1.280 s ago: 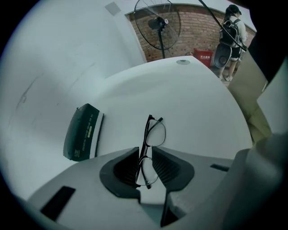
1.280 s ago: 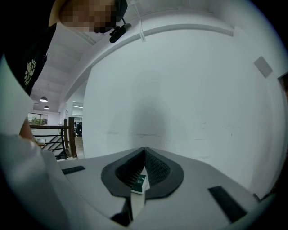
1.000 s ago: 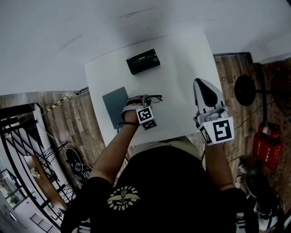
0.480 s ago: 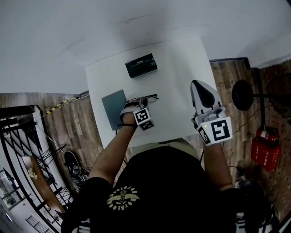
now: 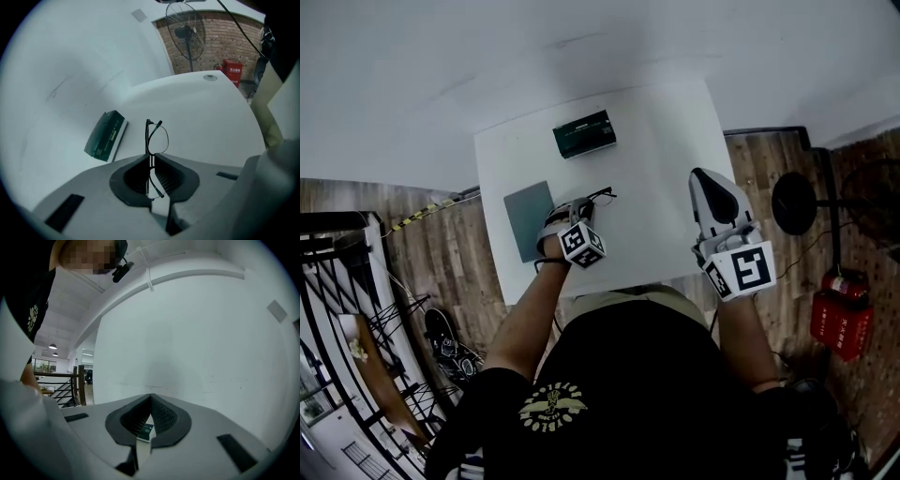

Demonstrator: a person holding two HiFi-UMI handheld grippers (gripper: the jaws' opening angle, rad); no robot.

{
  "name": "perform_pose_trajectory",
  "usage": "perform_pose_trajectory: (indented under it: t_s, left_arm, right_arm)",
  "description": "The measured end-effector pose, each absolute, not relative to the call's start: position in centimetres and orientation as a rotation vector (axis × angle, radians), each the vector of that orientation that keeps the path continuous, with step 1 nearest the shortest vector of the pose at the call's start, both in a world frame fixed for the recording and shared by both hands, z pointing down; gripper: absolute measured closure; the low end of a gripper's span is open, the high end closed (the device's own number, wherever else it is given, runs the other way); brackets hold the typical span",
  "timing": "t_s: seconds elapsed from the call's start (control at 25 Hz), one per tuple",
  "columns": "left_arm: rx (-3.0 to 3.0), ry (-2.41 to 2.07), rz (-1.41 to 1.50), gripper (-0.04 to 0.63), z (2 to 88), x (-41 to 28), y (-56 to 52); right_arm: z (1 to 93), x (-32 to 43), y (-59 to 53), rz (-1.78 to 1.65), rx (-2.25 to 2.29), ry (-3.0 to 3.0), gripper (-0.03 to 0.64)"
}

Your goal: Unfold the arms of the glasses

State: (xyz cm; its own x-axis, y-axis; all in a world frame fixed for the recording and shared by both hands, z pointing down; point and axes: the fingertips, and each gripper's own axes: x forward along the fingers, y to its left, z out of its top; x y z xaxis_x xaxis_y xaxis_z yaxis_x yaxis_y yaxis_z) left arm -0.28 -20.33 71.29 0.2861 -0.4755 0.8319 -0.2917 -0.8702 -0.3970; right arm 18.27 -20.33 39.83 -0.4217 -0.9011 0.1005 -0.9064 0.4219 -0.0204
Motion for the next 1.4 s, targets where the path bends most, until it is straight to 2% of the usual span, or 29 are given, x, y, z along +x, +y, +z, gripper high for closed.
perform_pose_trajectory:
  t_s: [0.24, 0.84, 1.4]
  left_arm:
    - [-2.566, 0.940, -1.322, 0.560, 65.8, 1.2, -20.0]
    - [-2.727, 1.365, -0.373, 0.560, 44.5, 1.2, -16.7]
    - [-2.754, 1.299, 0.235, 0.560, 32.6, -0.1, -8.0]
  right_arm:
    - [38.9, 19.6, -18.9, 0.088, 1.637, -2.607, 0.615]
    - [35.5, 17.0, -15.5, -0.020, 1.455, -2.759, 0.615]
    - [32.2, 13.8, -9.2, -0.135, 1.265, -2.878, 0.615]
